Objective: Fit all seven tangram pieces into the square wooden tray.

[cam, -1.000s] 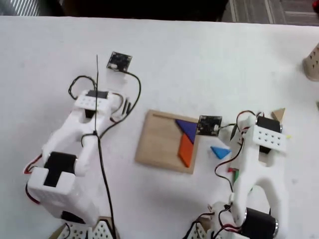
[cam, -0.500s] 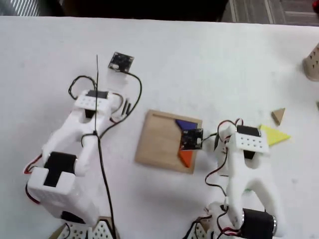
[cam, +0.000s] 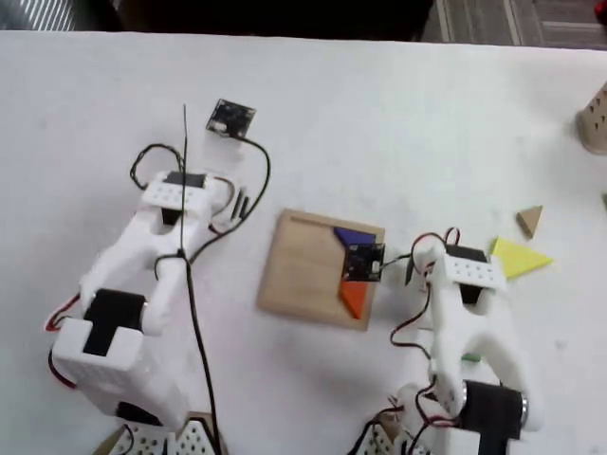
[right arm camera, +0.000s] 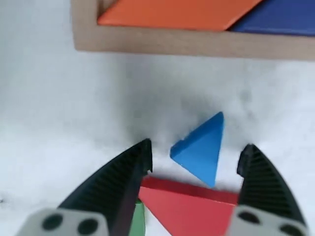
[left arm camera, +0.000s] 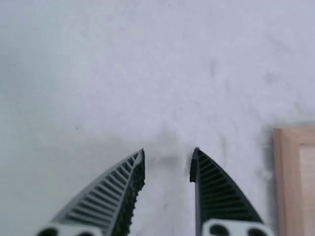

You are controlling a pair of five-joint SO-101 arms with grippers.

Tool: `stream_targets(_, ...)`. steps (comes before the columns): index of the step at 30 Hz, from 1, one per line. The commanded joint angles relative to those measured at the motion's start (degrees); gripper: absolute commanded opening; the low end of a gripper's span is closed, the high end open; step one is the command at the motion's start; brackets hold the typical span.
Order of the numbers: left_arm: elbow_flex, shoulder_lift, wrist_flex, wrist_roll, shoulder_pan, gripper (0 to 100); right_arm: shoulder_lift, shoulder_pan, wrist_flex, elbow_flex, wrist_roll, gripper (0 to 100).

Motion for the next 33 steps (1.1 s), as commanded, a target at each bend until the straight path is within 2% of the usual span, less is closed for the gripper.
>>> stream_targets(1,-3.34,-0.22,-0.26,-0.44,-0.04,17,4.26,-0.13,2.24,-5.89,-1.76,26.9)
stream_targets(8,-3.34,-0.22,-0.26,-0.44,-0.04,17,10.07,0.04,5.14,-11.69,-2.37,26.5)
stream_targets(10,-3.34,-0.22,-0.26,-0.44,-0.04,17,10.24,0.04,4.79,-11.87,-2.37,22.8)
stream_targets(16,-3.34,-0.22,-0.26,-0.53,-0.04,17,10.42,-0.13,4.62,-12.04,-2.37,3.3)
stream_targets(21,-3.34,-0.22,-0.26,-0.53,-0.04,17,10.15,0.04,3.03,-12.04,-2.64,2.8)
stream_targets(25,-3.34,-0.22,-0.26,-0.53,-0.04,17,10.07,-0.22,3.38,-13.98,-8.0,2.6)
stream_targets(33,-3.34,-0.22,-0.26,-0.53,-0.04,17,10.07,0.4,3.47,-21.19,-25.49,2.3)
